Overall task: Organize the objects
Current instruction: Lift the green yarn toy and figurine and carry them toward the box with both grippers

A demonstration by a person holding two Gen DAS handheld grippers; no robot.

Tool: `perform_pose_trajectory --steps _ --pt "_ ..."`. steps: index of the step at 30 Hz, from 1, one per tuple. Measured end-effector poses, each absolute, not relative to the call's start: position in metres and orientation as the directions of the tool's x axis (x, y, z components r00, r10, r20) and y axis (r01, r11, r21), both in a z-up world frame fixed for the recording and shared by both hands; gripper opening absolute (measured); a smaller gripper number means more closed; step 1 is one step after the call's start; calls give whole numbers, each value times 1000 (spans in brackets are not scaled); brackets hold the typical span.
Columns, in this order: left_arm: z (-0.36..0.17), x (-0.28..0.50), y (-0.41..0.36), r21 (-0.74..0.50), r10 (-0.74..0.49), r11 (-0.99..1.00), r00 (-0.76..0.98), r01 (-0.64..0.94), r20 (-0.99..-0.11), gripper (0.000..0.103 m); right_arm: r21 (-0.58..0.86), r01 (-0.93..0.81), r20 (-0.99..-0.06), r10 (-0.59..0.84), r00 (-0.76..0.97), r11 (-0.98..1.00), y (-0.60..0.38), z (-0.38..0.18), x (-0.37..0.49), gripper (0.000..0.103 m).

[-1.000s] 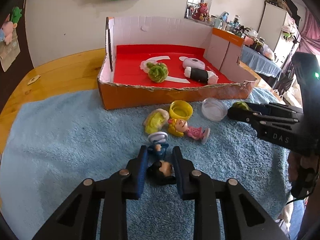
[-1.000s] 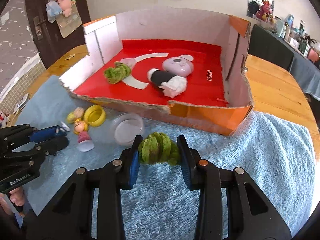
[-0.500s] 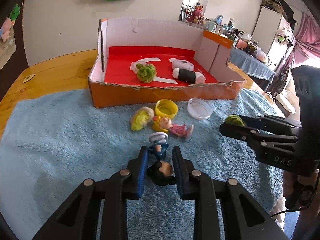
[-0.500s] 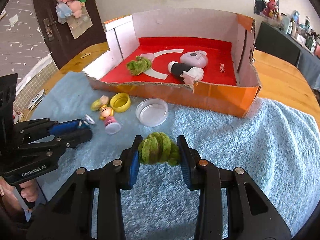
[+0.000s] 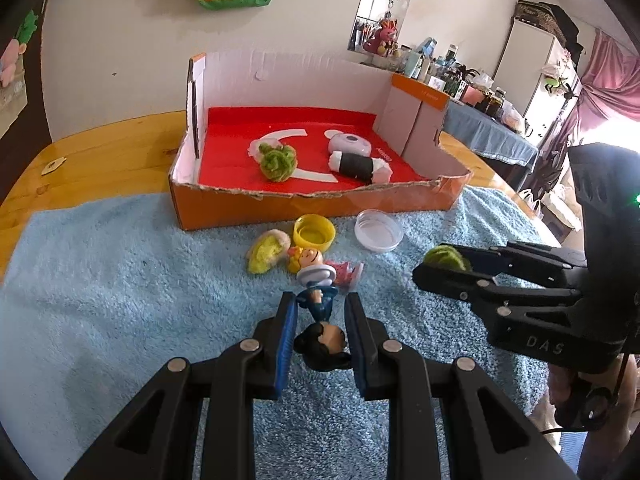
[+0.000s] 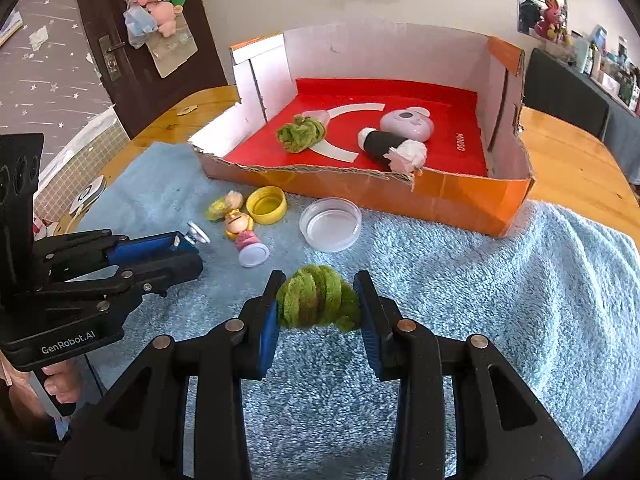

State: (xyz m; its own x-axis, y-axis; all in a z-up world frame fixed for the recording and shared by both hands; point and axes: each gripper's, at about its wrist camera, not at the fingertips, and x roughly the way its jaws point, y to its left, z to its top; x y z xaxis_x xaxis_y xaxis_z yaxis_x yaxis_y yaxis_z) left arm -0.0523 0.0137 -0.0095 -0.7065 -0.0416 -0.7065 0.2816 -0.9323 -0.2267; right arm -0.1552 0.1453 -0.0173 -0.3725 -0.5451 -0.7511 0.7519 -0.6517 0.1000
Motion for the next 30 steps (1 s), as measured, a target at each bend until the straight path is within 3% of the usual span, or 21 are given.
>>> perform_pose_trajectory --steps 30 --pt "24 -72 0 -244 -40 -934 -758 260 -651 26 88 781 -723 -579 -377 -619 131 2 -157 34"
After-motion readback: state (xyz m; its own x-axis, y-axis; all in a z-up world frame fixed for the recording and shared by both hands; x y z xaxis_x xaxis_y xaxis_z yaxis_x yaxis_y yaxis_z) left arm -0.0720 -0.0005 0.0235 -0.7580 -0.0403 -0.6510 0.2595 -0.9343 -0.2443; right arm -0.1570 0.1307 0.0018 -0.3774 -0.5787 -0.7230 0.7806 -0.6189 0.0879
